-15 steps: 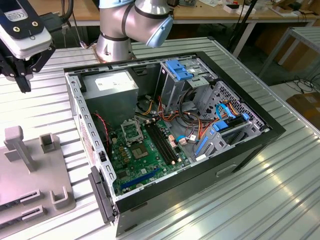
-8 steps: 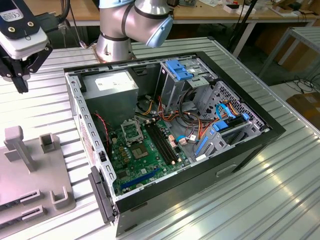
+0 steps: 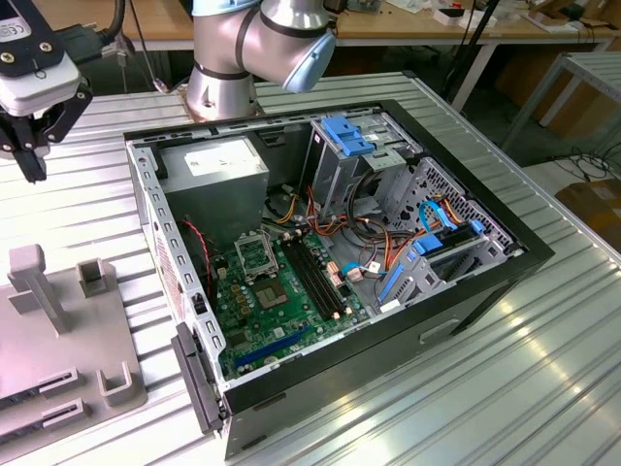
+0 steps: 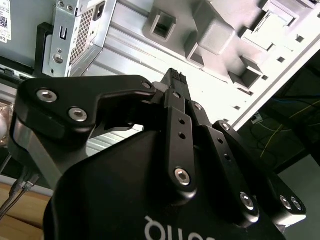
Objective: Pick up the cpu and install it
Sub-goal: 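Reach for the cpu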
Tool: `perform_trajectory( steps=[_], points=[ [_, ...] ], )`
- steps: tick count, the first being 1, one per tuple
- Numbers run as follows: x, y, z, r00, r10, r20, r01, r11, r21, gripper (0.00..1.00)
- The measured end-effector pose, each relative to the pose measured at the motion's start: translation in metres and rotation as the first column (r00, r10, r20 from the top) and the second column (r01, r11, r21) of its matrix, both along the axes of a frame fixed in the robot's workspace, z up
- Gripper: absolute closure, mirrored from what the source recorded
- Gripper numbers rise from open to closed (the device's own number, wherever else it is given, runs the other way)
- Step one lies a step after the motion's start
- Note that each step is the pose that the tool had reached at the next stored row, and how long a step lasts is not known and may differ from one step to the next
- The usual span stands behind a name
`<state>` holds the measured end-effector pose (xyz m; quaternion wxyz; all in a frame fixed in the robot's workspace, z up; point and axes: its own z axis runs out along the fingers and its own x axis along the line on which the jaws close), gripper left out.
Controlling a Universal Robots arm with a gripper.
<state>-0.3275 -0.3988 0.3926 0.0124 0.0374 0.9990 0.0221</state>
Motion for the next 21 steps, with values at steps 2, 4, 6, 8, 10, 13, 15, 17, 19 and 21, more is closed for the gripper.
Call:
perform_trajectory(
  steps=[2, 4, 6, 8, 10, 13, 15, 17, 19, 21],
  points=[
    [-0.0016, 0.0, 0.0, 1.0, 0.0, 0.0, 0.0, 1.0, 0.0, 0.9],
    [-0.003, 0.0, 0.0, 1.0, 0.0, 0.0, 0.0, 1.0, -0.0001, 0.9],
    [-0.0042, 0.0, 0.0, 1.0, 0.0, 0.0, 0.0, 1.0, -0.0001, 0.9],
    [-0.006, 0.0, 0.0, 1.0, 0.0, 0.0, 0.0, 1.0, -0.0001, 0.9],
    [-0.0084, 0.0, 0.0, 1.0, 0.0, 0.0, 0.0, 1.0, 0.0, 0.9],
    [-0.0146, -0.0003, 0.0, 1.0, 0.0, -0.0001, 0.0, 1.0, -0.0001, 0.9],
    [-0.0188, -0.0011, 0.0, 1.0, 0.0, -0.0001, 0.0, 1.0, 0.0, 0.9],
    [-0.0218, -0.0019, -0.0001, 1.0, 0.0, -0.0009, 0.0, 1.0, 0.0, 0.9],
    [-0.0248, -0.0027, -0.0002, 1.0, 0.0, -0.0033, 0.0, 1.0, -0.0001, 0.9],
    [-0.0271, -0.0032, -0.0003, 1.0, 0.0, -0.0049, 0.0, 1.0, -0.0001, 0.9]
  ],
)
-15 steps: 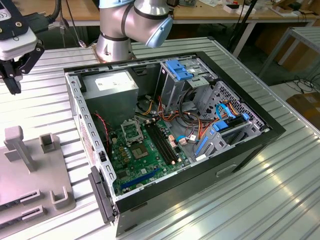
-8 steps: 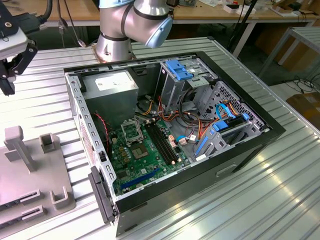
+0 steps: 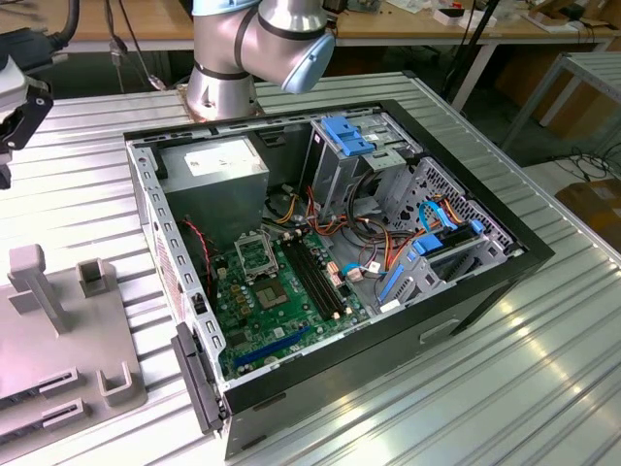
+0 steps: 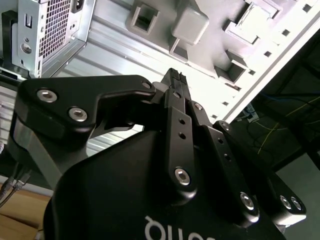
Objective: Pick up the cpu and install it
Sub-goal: 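Reach for the cpu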
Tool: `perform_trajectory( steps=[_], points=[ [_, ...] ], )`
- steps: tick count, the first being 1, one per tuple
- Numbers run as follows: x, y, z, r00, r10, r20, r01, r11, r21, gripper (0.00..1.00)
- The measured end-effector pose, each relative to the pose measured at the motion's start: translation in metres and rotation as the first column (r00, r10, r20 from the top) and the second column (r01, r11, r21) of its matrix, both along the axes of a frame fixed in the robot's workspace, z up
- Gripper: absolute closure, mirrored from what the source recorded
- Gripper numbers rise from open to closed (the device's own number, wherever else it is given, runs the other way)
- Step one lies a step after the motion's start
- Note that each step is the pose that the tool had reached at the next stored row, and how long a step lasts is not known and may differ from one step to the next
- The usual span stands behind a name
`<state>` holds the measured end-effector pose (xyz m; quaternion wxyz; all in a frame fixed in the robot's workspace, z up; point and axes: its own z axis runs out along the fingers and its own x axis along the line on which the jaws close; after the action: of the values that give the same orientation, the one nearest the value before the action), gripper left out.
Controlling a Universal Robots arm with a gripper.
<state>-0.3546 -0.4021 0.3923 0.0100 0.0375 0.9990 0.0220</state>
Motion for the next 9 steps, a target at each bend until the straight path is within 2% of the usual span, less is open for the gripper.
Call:
perform_trajectory(
  steps=[9],
  points=[
    [-0.0088, -0.0015, -0.0004, 1.0, 0.0, -0.0063, 0.0, 1.0, 0.0, 0.9]
  ],
)
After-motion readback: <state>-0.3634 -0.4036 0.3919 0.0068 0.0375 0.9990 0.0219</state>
